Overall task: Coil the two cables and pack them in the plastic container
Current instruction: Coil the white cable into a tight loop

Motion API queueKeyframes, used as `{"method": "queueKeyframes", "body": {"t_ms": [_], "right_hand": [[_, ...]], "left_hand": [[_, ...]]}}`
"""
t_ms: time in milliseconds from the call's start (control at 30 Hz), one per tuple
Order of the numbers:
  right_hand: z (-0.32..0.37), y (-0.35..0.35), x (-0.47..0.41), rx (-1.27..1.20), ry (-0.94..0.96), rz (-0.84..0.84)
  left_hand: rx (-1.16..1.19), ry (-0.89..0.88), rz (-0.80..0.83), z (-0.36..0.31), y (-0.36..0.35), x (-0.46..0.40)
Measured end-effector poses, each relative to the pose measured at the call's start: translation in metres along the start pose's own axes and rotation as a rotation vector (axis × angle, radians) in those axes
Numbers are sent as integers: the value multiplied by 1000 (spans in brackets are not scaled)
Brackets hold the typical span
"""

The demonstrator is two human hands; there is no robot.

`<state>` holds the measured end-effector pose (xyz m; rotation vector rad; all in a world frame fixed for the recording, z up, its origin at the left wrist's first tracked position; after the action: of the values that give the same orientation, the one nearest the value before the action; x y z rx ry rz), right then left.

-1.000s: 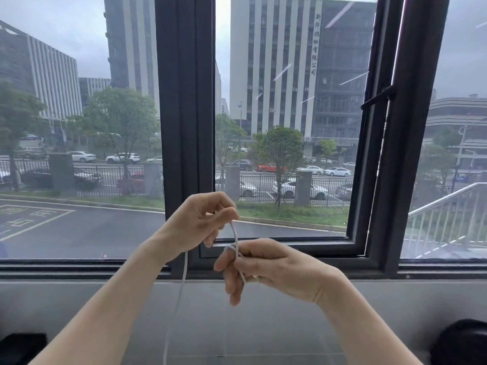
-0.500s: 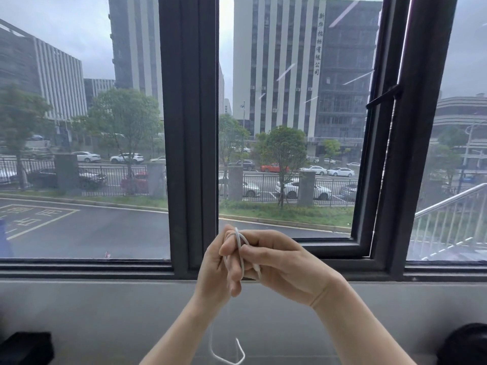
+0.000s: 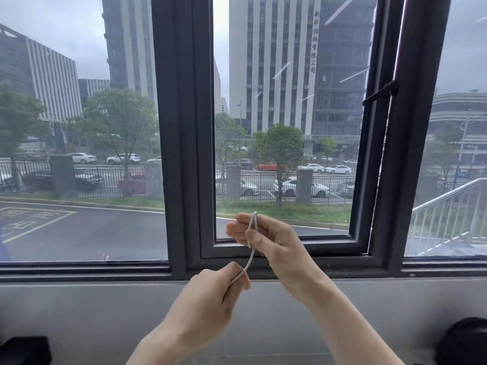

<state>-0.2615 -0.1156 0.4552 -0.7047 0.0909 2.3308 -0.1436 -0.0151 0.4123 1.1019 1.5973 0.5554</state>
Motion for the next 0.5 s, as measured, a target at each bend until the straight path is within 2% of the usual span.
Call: {"method": "queueKeyframes", "body": {"t_ms": [133,267,367,500], "right_hand": [[-3,4,-1,124,-75,-17],[-2,-6,6,225,-172,166],[-1,-12,12,192,-298,277],[-4,-14,19,115,-366,284]], "left_hand": [[-172,-109,26,-9,33,-7],[-269,-206,58,-9,63,-26],[-317,-250,76,-4,79,-41],[-288,-260,69,2,87,-53]]}}
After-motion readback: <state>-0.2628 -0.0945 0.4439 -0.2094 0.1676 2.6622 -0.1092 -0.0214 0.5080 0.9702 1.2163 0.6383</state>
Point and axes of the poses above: each hand's wrist, its own x-axis away from the middle knuckle, its own y-axis out of the back of the hand, z = x × y, the point moved 4 cm from there along -x, towards the middle knuckle, and after that the axes turned 10 degrees about -x, right-handed, at the moved point
